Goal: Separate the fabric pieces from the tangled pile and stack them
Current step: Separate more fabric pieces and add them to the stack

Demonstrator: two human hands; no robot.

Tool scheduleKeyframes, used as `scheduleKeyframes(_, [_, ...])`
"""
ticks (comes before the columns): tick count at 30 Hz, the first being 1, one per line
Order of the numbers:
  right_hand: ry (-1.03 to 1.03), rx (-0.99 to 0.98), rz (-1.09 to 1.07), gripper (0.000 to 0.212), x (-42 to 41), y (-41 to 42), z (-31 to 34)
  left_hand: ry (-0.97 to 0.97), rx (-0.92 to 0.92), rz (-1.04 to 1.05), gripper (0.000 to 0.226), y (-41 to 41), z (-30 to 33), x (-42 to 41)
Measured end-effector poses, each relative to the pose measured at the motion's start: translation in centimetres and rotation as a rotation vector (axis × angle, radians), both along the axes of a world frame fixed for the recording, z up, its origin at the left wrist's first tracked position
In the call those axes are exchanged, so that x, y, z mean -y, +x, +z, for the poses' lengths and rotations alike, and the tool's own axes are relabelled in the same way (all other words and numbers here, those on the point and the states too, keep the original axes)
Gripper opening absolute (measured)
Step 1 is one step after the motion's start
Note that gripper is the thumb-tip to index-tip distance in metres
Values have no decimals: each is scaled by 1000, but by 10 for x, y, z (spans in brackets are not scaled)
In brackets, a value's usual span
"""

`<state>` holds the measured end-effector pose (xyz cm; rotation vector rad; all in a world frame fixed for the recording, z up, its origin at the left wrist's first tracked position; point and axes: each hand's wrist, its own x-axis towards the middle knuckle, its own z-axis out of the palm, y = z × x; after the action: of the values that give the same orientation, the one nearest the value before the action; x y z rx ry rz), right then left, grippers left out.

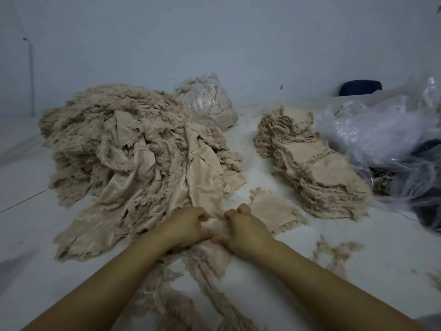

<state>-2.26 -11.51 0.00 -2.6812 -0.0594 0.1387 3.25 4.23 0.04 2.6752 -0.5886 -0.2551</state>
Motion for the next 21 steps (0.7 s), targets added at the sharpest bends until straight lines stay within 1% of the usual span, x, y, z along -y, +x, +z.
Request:
scheduleKeyframes(1, [45, -1, 3, 33, -2, 1, 0, 58, -45, -26, 22, -1, 0, -2])
scheduleKeyframes(2, [121, 13, 5, 22, -2, 2, -1, 44, -85, -25, 18, -2, 2, -5])
scheduleKeyframes(3, [193, 10, 9, 23, -2, 1, -1, -63, -136, 7, 17, -3, 5, -7])
scheduleKeyframes(4, [252, -12, 13, 26, -2, 0, 0, -250, -218, 72, 19, -4, 8, -10])
scheduleKeyframes(6, [386, -83, 29, 21, -1, -4, 4, -722, -431, 204, 26, -5, 14, -13])
scheduleKeyframes(7, [468, -133, 38, 17, -1, -5, 7, -867, -473, 226, 27, -5, 16, -14])
scheduleKeyframes(8, [531, -180, 44, 15, 0, -7, 11, -899, -443, 211, 27, -4, 18, -15])
scheduleKeyframes(9, [556, -218, 48, 19, 1, -7, 15, -851, -375, 159, 25, -4, 20, -15])
scheduleKeyframes(10, [557, -250, 40, 29, 2, -6, 21, -806, -316, 80, 22, -3, 21, -16])
scheduleKeyframes(11, [567, -263, 23, 41, 4, -3, 24, -791, -309, 5, 19, -4, 22, -15])
scheduleKeyframes(13, [664, -230, 26, 70, 11, 0, 31, -784, -380, -104, 13, -5, 27, -15])
scheduleKeyframes(14, [702, -193, 79, 82, 14, 0, 34, -758, -410, -151, 10, -6, 29, -14])
scheduleKeyframes(15, [718, -177, 159, 88, 17, 0, 35, -713, -417, -184, 9, -7, 31, -13])
scheduleKeyframes(16, [720, -178, 240, 87, 20, 0, 35, -674, -409, -196, 10, -5, 32, -12])
scheduleKeyframes(17, [725, -178, 293, 78, 21, 1, 33, -632, -369, -190, 12, -4, 34, -12])
scheduleKeyframes(18, [733, -184, 305, 63, 22, 1, 31, -573, -290, -170, 14, -2, 35, -12])
scheduleKeyframes(19, [759, -189, 286, 44, 23, 0, 30, -527, -199, -135, 16, 0, 36, -14])
scheduleKeyframes(20, [805, -204, 266, 23, 24, -1, 28, -514, -118, -75, 18, 3, 37, -16])
scheduleKeyframes(21, [839, -225, 256, 7, 26, -2, 26, -550, -61, 4, 20, 6, 37, -20])
